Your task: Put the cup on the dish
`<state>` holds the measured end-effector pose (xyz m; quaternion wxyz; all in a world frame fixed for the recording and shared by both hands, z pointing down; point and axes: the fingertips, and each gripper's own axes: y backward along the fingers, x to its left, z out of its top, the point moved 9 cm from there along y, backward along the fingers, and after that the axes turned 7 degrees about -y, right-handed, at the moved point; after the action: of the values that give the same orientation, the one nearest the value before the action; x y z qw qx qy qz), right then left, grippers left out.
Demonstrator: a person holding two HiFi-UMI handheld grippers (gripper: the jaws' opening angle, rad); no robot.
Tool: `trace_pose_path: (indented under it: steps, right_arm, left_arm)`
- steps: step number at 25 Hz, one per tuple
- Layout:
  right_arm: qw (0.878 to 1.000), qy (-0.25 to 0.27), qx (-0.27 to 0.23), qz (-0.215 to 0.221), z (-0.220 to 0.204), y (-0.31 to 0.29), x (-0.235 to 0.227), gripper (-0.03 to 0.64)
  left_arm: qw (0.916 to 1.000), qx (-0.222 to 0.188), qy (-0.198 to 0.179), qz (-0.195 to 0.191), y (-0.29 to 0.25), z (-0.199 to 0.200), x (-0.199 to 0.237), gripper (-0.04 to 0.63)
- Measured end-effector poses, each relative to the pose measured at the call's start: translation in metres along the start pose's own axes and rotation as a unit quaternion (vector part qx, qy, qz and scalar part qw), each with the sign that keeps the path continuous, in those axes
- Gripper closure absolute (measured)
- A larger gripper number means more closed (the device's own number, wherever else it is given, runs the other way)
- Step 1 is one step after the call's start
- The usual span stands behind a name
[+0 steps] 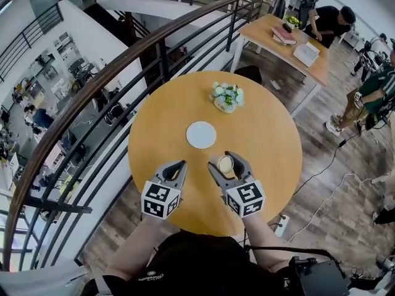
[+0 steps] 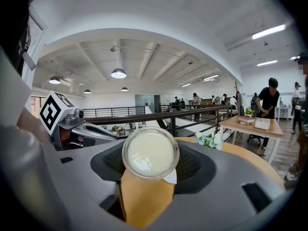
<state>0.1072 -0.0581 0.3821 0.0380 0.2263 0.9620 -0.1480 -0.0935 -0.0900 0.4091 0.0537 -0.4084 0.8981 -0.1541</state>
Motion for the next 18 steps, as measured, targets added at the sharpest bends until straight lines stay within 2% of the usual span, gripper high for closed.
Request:
trace_pose_path:
  steps: [5, 9, 18]
  right_arm:
    - [1.0, 0.0, 0.007, 0.0, -0.005, 0.001, -0.015, 0.356]
    - [1.0, 0.003, 0.016, 0.0, -0.01, -0.002, -0.02, 0.357]
    - [0.998, 0.03, 0.056, 0.025, -0.031, -0.033, -0.023, 0.357]
  left_arm:
    - [0.9998, 0.014, 0.015, 0.003, -0.013, -0.003, -0.003, 0.592]
    - [0.9996, 0.028, 0.01, 0.002, -0.02, -0.011, -0.006, 0.592]
    - [0.9986, 0.042, 0.028, 0.014, -0.046, -0.024, 0.006, 0.592]
